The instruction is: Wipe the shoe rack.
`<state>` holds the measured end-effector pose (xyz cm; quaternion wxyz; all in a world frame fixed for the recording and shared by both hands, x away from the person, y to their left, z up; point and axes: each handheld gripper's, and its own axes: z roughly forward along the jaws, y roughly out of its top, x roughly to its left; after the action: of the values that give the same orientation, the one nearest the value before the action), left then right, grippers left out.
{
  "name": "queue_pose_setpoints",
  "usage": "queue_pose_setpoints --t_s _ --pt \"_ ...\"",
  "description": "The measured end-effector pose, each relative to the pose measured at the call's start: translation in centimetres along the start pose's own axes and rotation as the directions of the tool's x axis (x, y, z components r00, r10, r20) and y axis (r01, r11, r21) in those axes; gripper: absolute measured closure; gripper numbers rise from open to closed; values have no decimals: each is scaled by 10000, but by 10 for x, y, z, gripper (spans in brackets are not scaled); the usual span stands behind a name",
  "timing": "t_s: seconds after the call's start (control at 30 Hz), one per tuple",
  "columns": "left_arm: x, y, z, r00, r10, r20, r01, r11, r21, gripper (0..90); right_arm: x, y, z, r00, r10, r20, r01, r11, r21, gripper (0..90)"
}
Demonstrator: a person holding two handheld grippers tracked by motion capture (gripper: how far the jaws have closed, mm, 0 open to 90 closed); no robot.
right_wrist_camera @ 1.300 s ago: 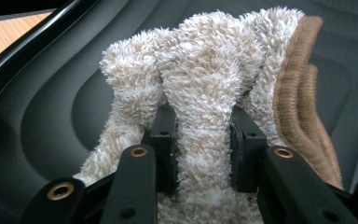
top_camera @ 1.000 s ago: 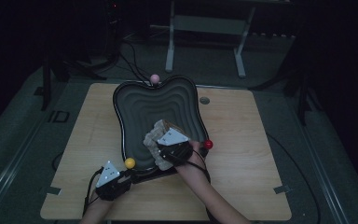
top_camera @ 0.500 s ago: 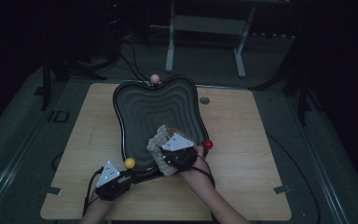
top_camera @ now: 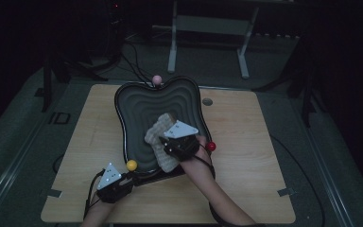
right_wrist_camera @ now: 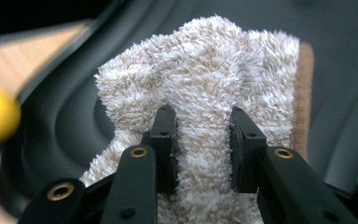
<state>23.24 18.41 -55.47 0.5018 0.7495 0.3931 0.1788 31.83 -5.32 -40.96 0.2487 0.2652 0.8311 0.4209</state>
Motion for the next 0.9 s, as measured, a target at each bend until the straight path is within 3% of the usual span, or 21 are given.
queue_pose_setpoints --t_s 0.2,0.43,0.63,0.8,0.9 --pt "0 0 0 10000 25 29 -25 10000 20 720 -19 49 4 9992 284 290 -261 9965 -790 677" --pt "1 0 0 10000 38 76 -38 10000 14 720 -39 92 32 9946 706 764 -650 9952 -732 677" --pt "1 0 0 10000 28 75 -28 10000 15 720 -45 98 64 9901 893 1084 -882 9960 -152 676" --pt "2 0 -1 10000 -38 86 39 10000 -8 720 -38 91 78 9857 209 1670 -277 9989 386 673" --pt "2 0 -1 10000 -45 71 45 10000 9 720 -39 85 83 9867 284 1602 -376 9978 546 671"
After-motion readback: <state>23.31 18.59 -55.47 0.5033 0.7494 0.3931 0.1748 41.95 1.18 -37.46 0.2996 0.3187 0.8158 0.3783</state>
